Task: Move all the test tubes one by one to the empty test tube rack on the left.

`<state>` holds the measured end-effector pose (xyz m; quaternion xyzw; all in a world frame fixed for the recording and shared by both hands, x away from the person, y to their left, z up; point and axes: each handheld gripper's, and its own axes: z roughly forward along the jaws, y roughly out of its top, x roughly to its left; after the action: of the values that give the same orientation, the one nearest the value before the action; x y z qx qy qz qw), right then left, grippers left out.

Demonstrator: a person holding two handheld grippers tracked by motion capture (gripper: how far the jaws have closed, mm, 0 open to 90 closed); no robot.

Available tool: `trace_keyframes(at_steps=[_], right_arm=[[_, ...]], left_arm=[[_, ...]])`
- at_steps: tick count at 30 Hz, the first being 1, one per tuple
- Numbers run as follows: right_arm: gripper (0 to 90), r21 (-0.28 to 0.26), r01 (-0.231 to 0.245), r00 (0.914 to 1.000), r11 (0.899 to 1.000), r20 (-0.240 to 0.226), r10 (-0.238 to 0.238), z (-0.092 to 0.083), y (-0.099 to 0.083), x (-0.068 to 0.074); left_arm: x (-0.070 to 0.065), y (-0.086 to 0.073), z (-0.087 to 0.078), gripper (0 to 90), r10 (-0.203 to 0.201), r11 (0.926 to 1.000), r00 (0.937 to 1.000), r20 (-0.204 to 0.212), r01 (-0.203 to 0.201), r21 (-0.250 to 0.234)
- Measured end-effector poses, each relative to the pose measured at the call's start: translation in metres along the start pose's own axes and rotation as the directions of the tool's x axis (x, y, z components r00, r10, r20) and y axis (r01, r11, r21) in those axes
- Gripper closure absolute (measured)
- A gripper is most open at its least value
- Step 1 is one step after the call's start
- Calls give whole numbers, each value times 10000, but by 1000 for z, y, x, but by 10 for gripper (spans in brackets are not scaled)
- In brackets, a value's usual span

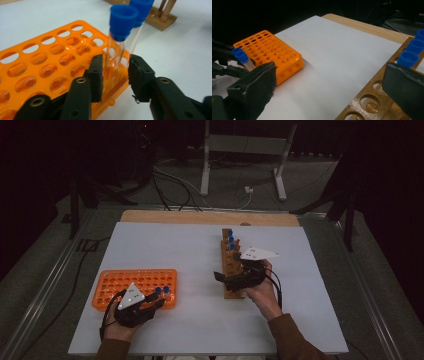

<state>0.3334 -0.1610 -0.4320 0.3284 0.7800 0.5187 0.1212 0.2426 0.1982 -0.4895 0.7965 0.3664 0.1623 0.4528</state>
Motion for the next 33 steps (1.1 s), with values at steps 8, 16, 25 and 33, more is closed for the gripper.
trace_keyframes(at_steps=[8, 16, 25, 33], right_arm=[[0, 51, 93, 9997, 9999, 205, -94, -5, 3, -4], [0, 6, 101, 9985, 9999, 538, -101, -6, 11, -12], [34, 266, -80, 9914, 9996, 1305, 44, 4, 15, -30], [167, 403, -352, 9792, 9986, 2013, 264, 15, 17, -47]], left_arm=[[5, 3, -13, 482, -294, 9965, 9996, 40, 296, -781], [13, 3, -23, 306, -837, 9859, 9952, -499, 754, -1496], [18, 4, -26, 149, -1386, 9735, 9786, -1524, 1064, -2024], [24, 3, -30, 7, -1634, 9677, 9684, -1885, 1202, -2214]])
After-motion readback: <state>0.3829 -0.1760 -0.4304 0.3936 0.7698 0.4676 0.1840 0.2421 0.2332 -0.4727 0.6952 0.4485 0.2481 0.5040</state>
